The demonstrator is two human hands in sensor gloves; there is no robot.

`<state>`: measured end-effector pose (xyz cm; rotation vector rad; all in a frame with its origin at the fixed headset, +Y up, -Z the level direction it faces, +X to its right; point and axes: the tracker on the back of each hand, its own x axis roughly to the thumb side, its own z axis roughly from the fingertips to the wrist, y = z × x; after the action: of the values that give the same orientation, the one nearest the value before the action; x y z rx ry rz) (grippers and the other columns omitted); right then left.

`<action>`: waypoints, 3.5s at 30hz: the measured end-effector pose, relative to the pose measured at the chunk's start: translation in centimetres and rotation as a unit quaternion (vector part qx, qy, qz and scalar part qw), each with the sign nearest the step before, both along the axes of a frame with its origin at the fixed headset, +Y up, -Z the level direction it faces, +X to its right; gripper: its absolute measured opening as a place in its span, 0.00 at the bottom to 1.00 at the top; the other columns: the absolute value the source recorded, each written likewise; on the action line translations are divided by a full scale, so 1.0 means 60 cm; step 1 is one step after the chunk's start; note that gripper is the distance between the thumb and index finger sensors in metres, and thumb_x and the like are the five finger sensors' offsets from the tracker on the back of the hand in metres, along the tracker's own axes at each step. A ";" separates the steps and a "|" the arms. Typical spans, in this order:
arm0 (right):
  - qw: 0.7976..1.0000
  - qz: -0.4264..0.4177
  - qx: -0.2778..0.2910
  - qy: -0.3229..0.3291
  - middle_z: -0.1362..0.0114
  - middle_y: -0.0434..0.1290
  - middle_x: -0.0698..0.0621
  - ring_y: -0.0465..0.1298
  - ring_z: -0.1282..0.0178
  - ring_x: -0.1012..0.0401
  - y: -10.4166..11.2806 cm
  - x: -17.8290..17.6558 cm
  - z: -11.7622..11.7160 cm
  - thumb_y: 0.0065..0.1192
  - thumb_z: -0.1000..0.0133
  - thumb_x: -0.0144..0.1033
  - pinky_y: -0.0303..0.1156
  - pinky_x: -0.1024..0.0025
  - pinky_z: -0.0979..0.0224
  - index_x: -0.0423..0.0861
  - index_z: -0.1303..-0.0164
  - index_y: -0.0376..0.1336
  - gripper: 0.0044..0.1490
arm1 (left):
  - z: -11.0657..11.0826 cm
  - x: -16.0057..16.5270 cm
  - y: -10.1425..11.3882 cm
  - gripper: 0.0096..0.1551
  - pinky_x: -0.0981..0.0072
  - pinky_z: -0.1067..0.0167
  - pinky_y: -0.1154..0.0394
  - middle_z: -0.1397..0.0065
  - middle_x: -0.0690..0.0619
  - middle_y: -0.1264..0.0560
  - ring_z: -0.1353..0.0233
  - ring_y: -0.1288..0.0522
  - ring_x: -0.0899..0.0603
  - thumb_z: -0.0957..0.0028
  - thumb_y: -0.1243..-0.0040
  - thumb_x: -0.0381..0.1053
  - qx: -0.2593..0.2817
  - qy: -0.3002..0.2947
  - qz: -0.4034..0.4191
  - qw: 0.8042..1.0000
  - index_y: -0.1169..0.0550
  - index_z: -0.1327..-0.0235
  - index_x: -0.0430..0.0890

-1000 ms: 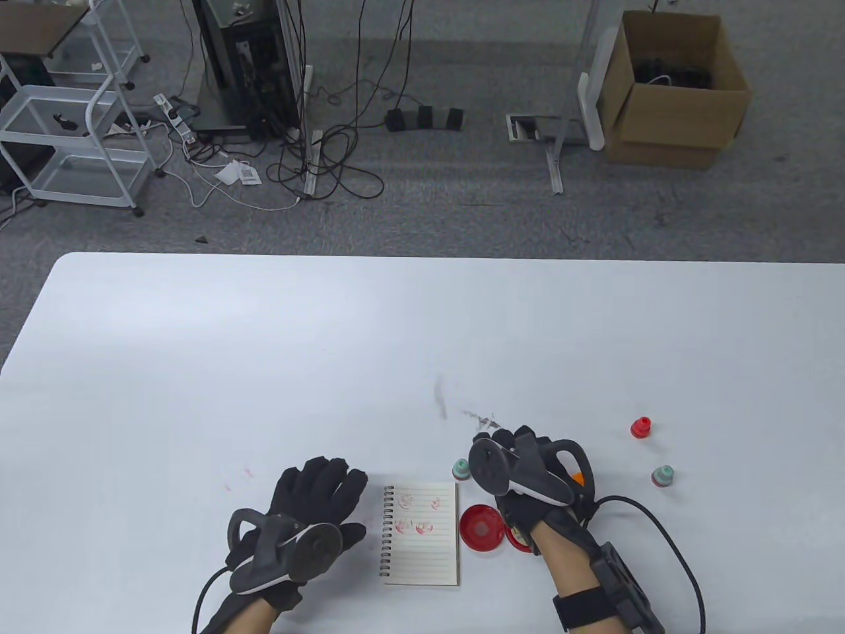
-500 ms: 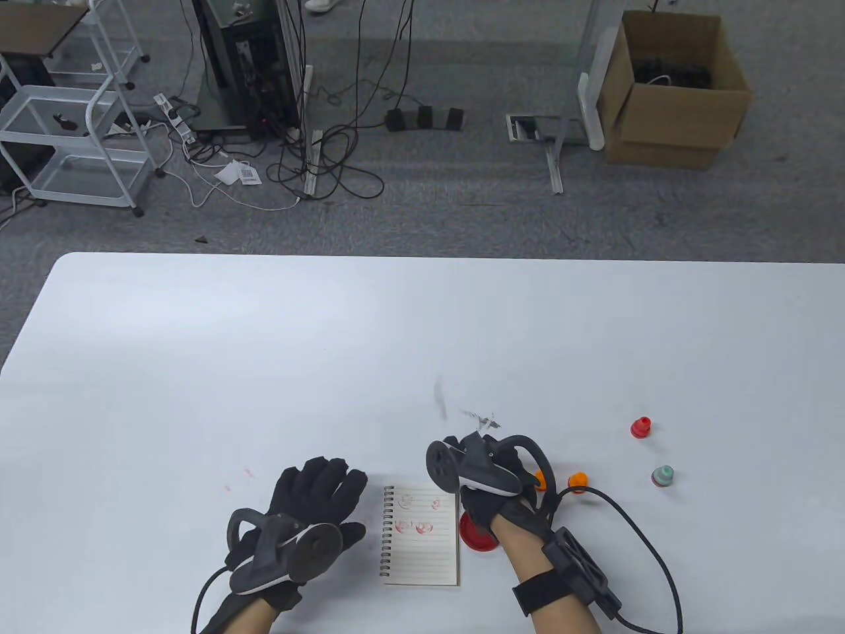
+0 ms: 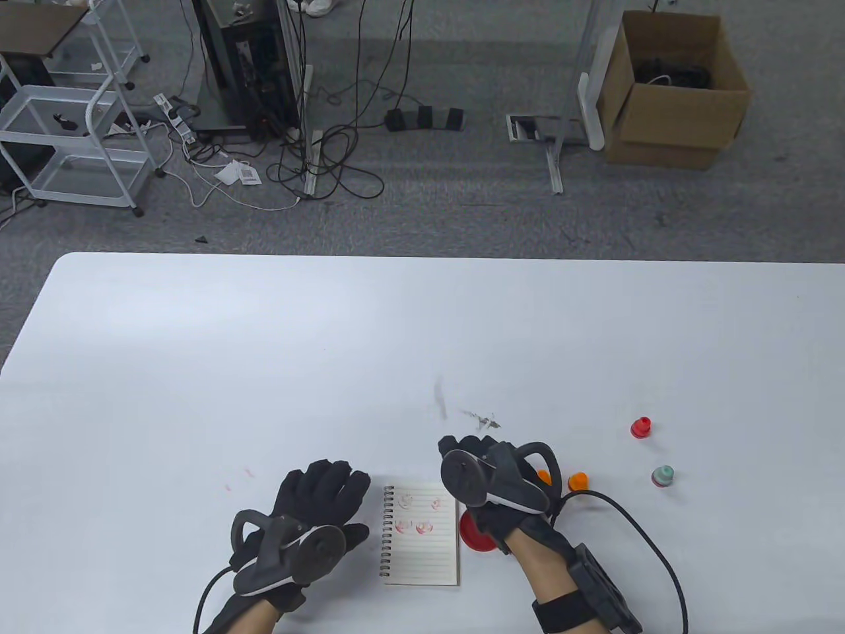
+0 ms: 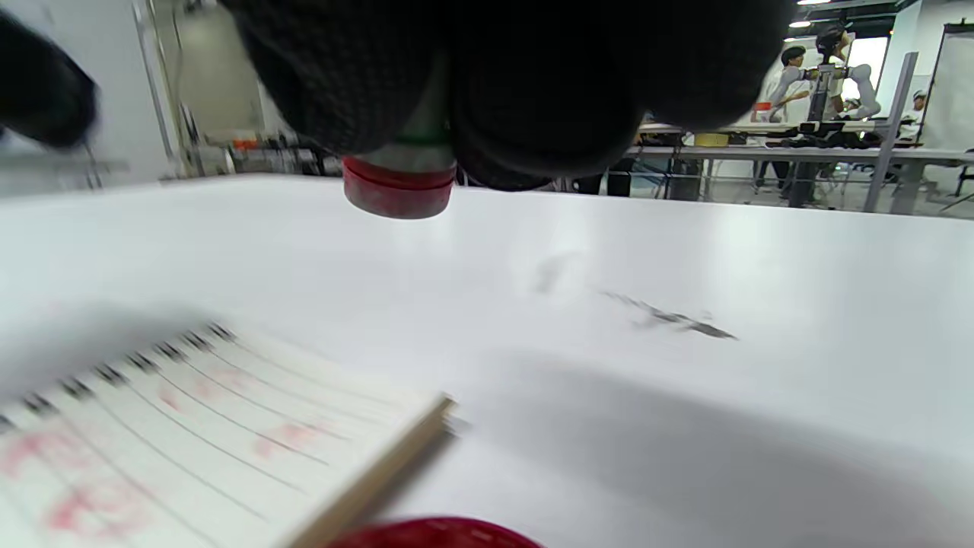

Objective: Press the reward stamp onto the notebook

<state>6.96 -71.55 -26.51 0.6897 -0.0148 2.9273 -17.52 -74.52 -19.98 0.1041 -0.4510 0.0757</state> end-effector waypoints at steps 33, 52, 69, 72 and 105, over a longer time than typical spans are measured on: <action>0.905 -0.414 -0.088 0.034 0.47 0.82 0.43 0.82 0.66 0.60 -0.056 0.010 0.093 0.71 0.54 0.44 0.78 0.73 0.63 0.39 0.38 0.69 0.36 | 0.024 0.045 -0.002 0.40 0.43 0.27 0.25 0.34 0.55 0.21 0.32 0.19 0.44 0.53 0.37 0.61 -0.004 -0.073 0.230 0.970 0.32 0.26 0.51; 0.890 -0.436 -0.122 0.045 0.46 0.81 0.42 0.81 0.64 0.60 -0.070 0.002 0.092 0.71 0.53 0.44 0.78 0.73 0.61 0.38 0.38 0.67 0.37 | 0.019 0.042 0.000 0.38 0.44 0.30 0.22 0.38 0.53 0.18 0.36 0.16 0.44 0.55 0.32 0.55 -0.032 -0.078 0.261 0.962 0.29 0.30 0.48; 0.880 -0.451 -0.142 0.041 0.46 0.80 0.42 0.81 0.65 0.59 -0.076 0.005 0.090 0.70 0.52 0.43 0.78 0.73 0.62 0.37 0.38 0.67 0.36 | 0.015 0.041 -0.003 0.38 0.44 0.31 0.22 0.39 0.53 0.17 0.37 0.16 0.44 0.55 0.31 0.55 -0.048 -0.082 0.276 0.956 0.29 0.30 0.47; 0.868 -0.469 -0.159 0.038 0.46 0.81 0.41 0.82 0.65 0.59 -0.080 0.006 0.087 0.71 0.52 0.43 0.78 0.73 0.62 0.36 0.38 0.67 0.36 | 0.015 0.041 -0.003 0.38 0.44 0.31 0.22 0.39 0.53 0.17 0.37 0.16 0.44 0.55 0.31 0.55 -0.049 -0.081 0.279 0.956 0.28 0.30 0.47; 0.849 -0.506 -0.148 0.025 0.43 0.80 0.40 0.81 0.63 0.58 -0.069 0.032 0.078 0.67 0.50 0.39 0.78 0.72 0.61 0.37 0.35 0.66 0.35 | -0.012 0.019 -0.023 0.37 0.40 0.30 0.25 0.36 0.52 0.18 0.34 0.17 0.41 0.52 0.29 0.49 -0.096 -0.015 0.184 0.978 0.29 0.28 0.47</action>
<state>8.85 -75.67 -21.82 0.4808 0.0601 1.8355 -16.40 -75.88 -20.68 -0.0046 -0.4483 0.4848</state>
